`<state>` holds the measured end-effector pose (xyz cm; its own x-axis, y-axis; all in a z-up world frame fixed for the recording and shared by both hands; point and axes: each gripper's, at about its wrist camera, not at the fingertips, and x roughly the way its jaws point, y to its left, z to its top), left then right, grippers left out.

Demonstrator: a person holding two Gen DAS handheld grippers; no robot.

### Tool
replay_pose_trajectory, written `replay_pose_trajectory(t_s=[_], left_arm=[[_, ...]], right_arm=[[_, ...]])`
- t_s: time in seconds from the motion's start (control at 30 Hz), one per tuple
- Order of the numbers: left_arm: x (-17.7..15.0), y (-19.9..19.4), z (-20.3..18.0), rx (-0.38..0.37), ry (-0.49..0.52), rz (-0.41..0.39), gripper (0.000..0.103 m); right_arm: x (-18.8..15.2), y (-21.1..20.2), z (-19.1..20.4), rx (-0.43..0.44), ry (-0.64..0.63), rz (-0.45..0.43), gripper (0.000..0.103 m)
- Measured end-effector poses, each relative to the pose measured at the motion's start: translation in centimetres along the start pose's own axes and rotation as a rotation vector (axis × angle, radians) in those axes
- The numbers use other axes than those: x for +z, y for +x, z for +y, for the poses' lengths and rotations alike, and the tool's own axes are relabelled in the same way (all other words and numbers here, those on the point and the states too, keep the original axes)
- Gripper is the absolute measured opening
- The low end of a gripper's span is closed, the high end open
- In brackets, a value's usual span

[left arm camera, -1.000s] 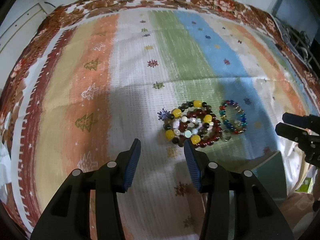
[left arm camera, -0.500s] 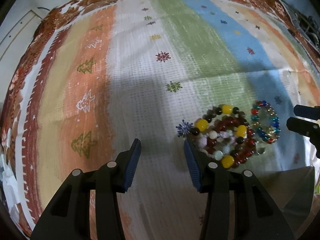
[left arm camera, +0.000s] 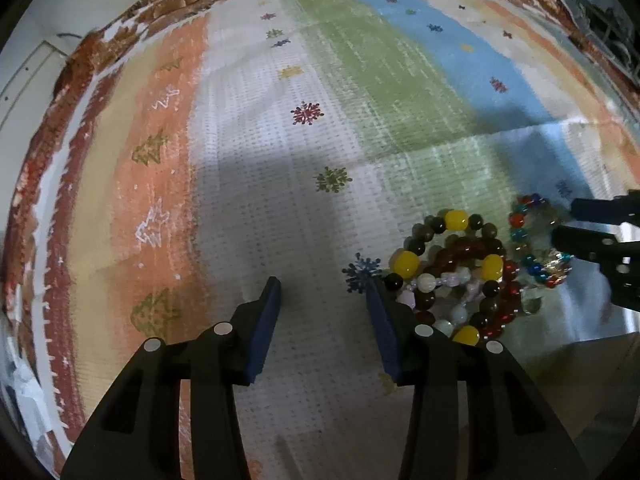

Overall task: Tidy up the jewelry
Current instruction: 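Grasp the yellow-and-black bead bracelet with the left tool while the right tool grasps the multicolour bead bracelet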

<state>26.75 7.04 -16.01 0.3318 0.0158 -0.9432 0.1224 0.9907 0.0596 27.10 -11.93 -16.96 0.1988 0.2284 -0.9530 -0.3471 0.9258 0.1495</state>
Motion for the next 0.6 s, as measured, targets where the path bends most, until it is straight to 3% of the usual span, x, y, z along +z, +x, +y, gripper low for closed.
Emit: replay_pose_trajectory(t_s=[0.3,0.6], left_arm=[[0.4,-1.3,0.1,-0.08,-0.036,-0.021,0.043],[0.0,-0.7,-0.9,-0.072,0.009,-0.001,0.043]], right_arm=[[0.0,0.1,-0.4,0.018,0.019,-0.001,0.05],[0.0,0.2,-0.3,0.028,0.016,0.005,0.054]])
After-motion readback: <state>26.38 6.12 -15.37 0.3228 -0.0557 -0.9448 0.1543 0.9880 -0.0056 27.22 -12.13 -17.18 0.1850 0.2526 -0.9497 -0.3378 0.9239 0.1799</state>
